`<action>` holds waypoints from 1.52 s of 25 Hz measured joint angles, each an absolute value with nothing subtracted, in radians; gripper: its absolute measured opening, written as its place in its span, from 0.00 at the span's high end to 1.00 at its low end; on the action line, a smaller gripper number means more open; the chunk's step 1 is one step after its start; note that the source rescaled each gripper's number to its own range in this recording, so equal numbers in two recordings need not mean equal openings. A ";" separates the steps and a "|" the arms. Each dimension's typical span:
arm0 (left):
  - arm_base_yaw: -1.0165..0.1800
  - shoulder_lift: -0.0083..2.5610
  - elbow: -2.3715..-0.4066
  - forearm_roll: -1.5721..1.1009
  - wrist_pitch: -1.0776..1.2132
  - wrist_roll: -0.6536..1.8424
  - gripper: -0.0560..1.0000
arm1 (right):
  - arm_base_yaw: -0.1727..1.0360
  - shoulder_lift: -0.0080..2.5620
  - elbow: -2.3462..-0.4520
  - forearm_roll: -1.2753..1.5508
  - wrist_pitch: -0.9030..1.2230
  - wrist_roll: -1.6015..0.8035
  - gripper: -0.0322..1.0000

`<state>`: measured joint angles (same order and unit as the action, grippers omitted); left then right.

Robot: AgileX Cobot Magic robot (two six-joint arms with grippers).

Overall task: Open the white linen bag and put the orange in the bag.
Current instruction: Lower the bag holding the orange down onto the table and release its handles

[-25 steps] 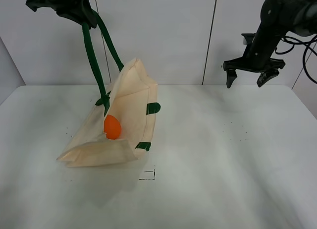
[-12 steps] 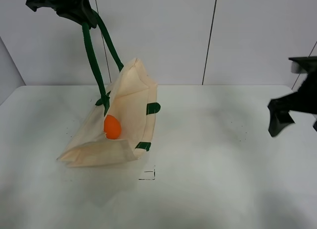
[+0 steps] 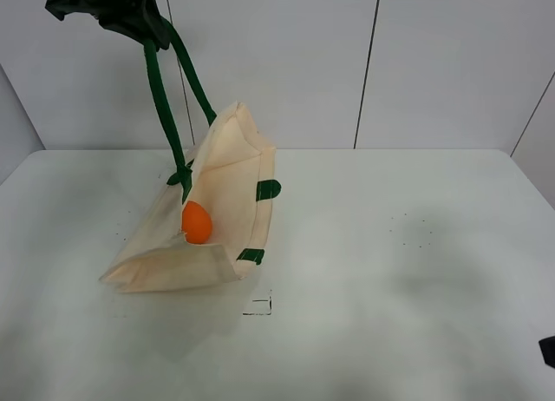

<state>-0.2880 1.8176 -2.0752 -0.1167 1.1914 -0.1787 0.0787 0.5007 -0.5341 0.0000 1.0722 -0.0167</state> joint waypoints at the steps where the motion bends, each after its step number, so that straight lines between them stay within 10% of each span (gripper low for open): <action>1: -0.288 1.818 -2.075 -0.117 1.191 -0.179 0.95 | 0.079 0.424 -0.531 0.000 1.043 -0.019 0.00; 10: -0.288 1.818 -2.075 -0.116 1.191 -0.179 0.95 | 0.079 0.007 -0.494 0.000 1.026 -0.020 0.00; 26: -0.354 2.069 -2.001 -0.121 1.149 -0.164 0.93 | 0.079 -0.004 -0.494 0.000 1.026 -0.020 0.00; 34: -0.368 2.114 -2.000 -0.135 1.119 -0.142 0.23 | 0.079 -0.004 -0.494 0.000 1.026 -0.020 0.00; 38: -0.368 2.114 -2.000 -0.076 1.121 -0.142 0.13 | 0.079 -0.004 -0.494 0.000 1.026 -0.020 0.00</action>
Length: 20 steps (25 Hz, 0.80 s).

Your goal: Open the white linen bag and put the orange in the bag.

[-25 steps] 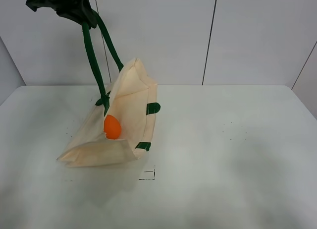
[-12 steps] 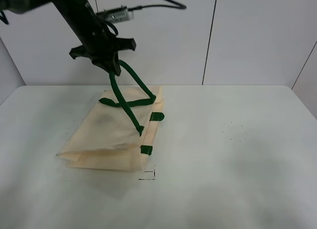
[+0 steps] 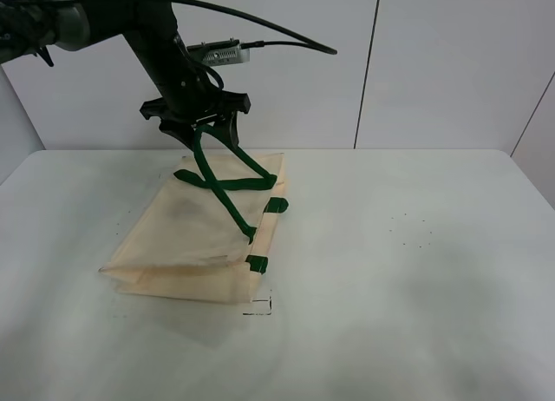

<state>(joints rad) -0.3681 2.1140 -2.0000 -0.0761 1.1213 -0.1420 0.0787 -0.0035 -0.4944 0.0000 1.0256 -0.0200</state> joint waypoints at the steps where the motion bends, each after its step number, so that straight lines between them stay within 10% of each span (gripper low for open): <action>1: -0.368 2.114 -2.000 -0.036 1.128 -0.142 0.12 | 0.079 -0.004 -0.494 0.000 1.026 -0.020 0.00; 20: -0.070 2.114 -2.000 0.116 1.188 -0.141 0.11 | 0.079 -0.004 -0.494 0.000 1.026 -0.020 0.00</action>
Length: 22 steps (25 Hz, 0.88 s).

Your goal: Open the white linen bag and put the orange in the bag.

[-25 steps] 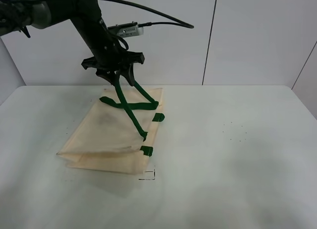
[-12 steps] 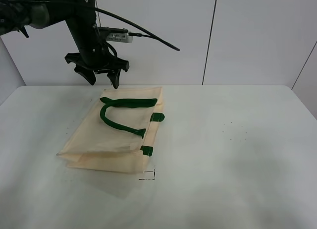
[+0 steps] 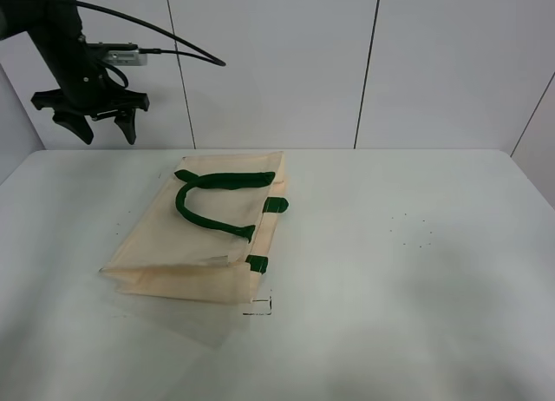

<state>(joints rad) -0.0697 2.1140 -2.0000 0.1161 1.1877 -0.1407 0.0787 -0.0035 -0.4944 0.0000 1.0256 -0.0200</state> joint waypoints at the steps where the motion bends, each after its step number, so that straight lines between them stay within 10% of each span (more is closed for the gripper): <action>1: -0.053 2.114 -2.000 0.119 1.188 -0.141 0.11 | 0.079 -0.004 -0.494 0.000 1.026 -0.020 0.00; 10: -0.025 2.031 -1.852 0.111 1.187 -0.141 0.11 | 0.079 -0.004 -0.494 0.000 1.026 -0.020 0.00; 22: -0.038 1.485 -1.136 0.090 1.187 -0.141 0.11 | 0.079 -0.004 -0.494 0.000 1.026 -0.021 0.00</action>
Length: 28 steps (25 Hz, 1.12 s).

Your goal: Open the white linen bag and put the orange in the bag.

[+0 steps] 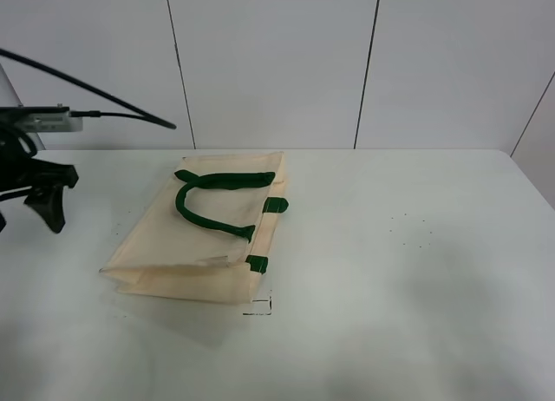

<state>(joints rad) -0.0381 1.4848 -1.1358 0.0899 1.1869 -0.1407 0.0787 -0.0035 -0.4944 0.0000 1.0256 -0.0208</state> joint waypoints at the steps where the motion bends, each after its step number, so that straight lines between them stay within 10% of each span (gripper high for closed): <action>1: -0.039 1.422 -1.076 0.090 1.187 -0.141 0.12 | 0.079 -0.004 -0.494 0.000 1.026 -0.021 0.00; 12: -0.042 0.763 -0.585 0.092 1.118 -0.138 0.13 | 0.079 -0.004 -0.494 0.000 1.026 -0.021 0.00; 28: -0.042 0.046 -0.495 0.058 1.065 -0.087 0.13 | 0.079 -0.004 -0.494 0.000 1.026 -0.021 0.00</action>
<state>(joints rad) -0.0421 0.0463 -0.4950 0.0584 1.0645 -0.0867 0.0787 -0.0035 -0.4944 0.0000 1.0256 -0.0208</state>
